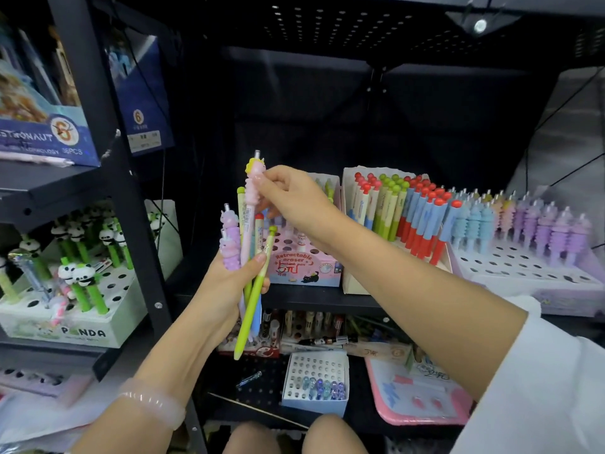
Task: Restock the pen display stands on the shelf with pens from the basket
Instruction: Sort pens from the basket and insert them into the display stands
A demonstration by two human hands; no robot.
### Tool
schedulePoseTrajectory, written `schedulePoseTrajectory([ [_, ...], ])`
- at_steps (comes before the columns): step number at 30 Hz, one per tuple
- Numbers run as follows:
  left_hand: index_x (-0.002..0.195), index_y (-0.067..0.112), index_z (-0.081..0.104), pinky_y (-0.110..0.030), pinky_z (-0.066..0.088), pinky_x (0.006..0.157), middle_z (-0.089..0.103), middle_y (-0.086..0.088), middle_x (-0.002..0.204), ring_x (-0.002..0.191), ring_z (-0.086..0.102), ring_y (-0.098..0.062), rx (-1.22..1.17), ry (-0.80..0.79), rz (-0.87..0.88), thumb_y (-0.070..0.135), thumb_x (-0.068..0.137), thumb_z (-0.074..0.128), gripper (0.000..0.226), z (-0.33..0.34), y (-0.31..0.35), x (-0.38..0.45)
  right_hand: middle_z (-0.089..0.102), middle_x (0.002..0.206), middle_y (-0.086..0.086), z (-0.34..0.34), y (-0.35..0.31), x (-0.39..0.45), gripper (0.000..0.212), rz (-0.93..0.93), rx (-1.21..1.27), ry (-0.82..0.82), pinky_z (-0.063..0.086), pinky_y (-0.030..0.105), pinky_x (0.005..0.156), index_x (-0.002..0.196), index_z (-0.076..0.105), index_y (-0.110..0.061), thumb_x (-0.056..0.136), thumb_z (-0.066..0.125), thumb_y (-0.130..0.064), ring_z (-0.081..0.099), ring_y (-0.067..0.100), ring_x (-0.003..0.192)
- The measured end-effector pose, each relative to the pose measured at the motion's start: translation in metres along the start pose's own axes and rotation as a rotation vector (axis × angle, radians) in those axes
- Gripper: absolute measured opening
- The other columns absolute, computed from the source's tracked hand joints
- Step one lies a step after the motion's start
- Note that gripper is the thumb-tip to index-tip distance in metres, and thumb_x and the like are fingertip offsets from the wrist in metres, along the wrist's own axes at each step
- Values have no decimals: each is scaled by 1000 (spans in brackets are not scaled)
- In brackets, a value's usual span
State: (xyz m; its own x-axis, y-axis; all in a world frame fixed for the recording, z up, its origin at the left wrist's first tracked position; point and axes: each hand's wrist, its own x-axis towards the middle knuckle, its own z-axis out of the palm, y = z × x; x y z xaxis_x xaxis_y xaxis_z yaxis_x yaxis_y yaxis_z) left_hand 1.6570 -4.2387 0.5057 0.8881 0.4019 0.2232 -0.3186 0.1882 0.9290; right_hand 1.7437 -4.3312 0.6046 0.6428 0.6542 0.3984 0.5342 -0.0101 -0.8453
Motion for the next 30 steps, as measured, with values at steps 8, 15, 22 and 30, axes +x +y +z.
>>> schedulePoseTrajectory([
  [8,106,8,57,-21,49,53,60,7,61,52,54,-11,17,-165,-26,26,73,64,38,56,-11,-3,66,81,2,-81,-10,-32,28,28,140,359,52,17,61,92,57,-9,99,43,-34,64,2,65],
  [15,108,14,57,-19,50,55,65,13,64,54,60,-7,-10,-272,-67,16,86,60,22,132,-24,-1,63,73,-7,-173,8,-88,24,56,-98,477,48,13,60,83,60,-17,96,49,-33,60,-2,60],
  [22,114,8,52,-22,50,56,62,5,73,55,58,-9,28,-345,-94,11,90,58,25,197,-38,-3,68,81,9,-268,31,-135,23,98,-577,756,51,39,77,90,50,-14,95,49,-36,64,24,82],
  [30,117,15,50,-26,51,63,60,0,77,56,59,-10,106,-375,-80,13,91,58,28,224,-48,1,59,87,22,-306,74,-127,28,262,-931,648,36,35,62,101,49,0,98,43,-27,52,34,78],
])
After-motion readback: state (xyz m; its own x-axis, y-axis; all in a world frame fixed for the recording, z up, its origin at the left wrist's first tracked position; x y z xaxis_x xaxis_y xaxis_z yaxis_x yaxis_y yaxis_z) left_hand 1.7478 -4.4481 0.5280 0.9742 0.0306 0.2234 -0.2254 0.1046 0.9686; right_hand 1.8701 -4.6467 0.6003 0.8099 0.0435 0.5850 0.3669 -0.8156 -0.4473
